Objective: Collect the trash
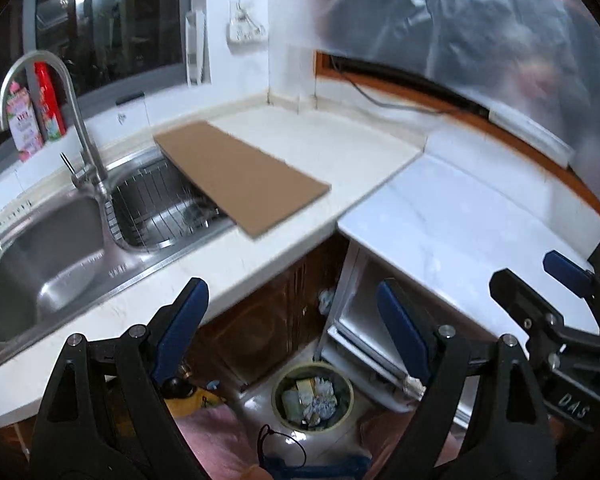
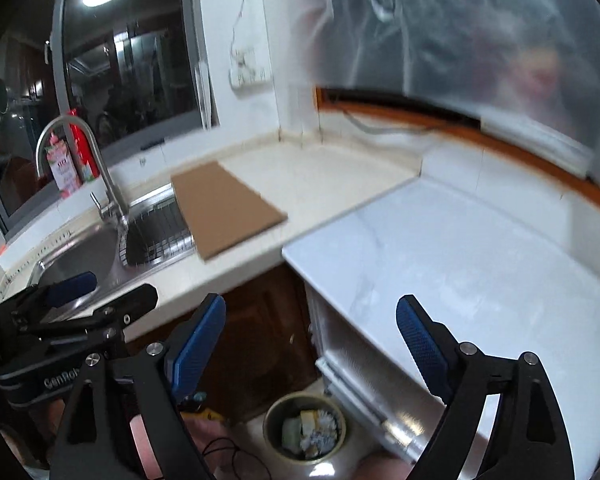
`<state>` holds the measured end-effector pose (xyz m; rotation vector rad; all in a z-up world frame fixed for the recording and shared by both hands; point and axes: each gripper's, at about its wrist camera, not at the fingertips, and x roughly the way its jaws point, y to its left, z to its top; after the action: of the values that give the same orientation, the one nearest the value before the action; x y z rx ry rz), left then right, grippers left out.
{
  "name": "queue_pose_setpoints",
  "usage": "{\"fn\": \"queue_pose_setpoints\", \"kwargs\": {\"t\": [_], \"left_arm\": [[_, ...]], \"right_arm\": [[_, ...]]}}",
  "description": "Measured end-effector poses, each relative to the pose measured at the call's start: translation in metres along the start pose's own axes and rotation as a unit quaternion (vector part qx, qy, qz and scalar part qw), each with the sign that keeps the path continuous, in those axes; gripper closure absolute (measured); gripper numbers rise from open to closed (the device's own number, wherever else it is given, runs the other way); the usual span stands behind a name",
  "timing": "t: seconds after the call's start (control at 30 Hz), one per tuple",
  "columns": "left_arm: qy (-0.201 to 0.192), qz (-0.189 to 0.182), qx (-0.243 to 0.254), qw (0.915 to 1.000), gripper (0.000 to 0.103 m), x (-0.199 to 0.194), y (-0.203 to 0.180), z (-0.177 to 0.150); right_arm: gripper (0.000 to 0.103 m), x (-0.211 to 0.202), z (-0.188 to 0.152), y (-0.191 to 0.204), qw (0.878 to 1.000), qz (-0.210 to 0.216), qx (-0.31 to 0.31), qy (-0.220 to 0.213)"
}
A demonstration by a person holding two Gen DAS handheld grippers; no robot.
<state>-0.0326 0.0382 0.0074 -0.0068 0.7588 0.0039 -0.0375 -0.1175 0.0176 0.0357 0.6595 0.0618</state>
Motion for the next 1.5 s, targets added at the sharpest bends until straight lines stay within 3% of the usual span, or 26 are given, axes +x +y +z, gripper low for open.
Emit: {"fn": "queue_pose_setpoints", "kwargs": {"t": [0.3, 0.87, 1.5], "left_arm": [[-0.032, 0.007, -0.004, 0.9994, 0.015, -0.029, -0.004, 0.017], [-0.026, 0.028, 0.018, 0.9991, 0.015, -0.023, -0.015, -0.001], [-0.005, 0.021, 0.026, 0.9994, 0.015, -0.01, -0.022, -0.012]], "right_arm": [[0.011, -0.045, 0.028, 0.006, 0.999, -0.016, 0.002, -0.043], [0.011, -0.021, -0.004, -0.012, 0.999, -0.032, 0.014, -0.023], [0.011, -0.015, -0.024, -0.028, 0.998, -0.041, 0.038, 0.0]]}}
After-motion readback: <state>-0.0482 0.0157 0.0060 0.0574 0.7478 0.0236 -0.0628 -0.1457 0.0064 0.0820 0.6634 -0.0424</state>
